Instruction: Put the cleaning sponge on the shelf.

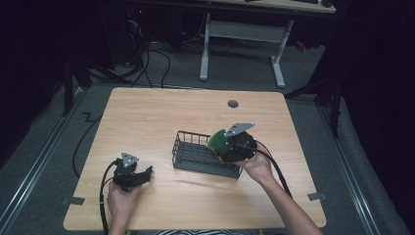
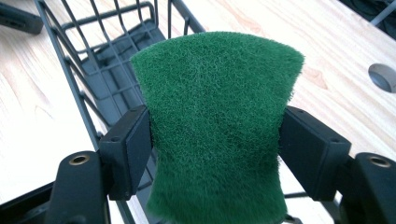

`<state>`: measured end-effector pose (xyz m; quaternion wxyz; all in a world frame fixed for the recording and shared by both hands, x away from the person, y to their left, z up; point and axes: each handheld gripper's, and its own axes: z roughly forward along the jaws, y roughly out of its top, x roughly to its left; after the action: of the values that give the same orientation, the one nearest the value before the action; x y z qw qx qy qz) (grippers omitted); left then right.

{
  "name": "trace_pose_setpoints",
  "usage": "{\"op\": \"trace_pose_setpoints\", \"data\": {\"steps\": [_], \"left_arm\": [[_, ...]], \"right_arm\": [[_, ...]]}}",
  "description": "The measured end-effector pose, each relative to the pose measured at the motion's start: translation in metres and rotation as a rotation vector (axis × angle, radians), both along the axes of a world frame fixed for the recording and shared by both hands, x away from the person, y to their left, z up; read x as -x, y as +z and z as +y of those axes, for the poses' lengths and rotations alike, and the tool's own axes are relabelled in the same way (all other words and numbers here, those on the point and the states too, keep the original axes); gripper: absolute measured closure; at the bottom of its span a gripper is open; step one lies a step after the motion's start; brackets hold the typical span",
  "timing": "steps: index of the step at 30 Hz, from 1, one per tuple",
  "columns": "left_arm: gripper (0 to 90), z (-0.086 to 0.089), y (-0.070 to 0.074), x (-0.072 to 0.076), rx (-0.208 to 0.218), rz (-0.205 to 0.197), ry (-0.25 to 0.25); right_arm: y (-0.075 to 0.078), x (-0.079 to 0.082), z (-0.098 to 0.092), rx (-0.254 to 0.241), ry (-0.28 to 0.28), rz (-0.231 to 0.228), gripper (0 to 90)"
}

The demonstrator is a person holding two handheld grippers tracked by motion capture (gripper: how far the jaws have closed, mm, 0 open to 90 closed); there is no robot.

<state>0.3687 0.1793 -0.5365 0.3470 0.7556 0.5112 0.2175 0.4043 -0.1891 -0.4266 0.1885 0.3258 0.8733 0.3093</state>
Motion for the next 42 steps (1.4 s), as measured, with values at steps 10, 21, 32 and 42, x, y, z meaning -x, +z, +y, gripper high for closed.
{"op": "trace_pose_setpoints", "data": {"steps": [10,21,32,42], "left_arm": [[30.6,0.000,0.000,0.000,0.001,0.001,-0.001],[30.6,0.000,0.000,0.000,0.002,0.000,0.000],[30.7,0.000,0.000,0.000,-0.002,-0.001,0.000],[30.6,0.000,0.000,0.000,0.002,0.001,0.000]], "right_arm": [[-0.005,0.001,-0.003,-0.026,-0.005,0.029,28.7],[-0.004,0.002,-0.005,-0.072,0.024,0.041,24.7],[0.001,0.007,-0.012,-0.126,0.025,0.034,27.1],[0.005,0.013,-0.031,-0.183,-0.028,-0.008,33.9]]}}
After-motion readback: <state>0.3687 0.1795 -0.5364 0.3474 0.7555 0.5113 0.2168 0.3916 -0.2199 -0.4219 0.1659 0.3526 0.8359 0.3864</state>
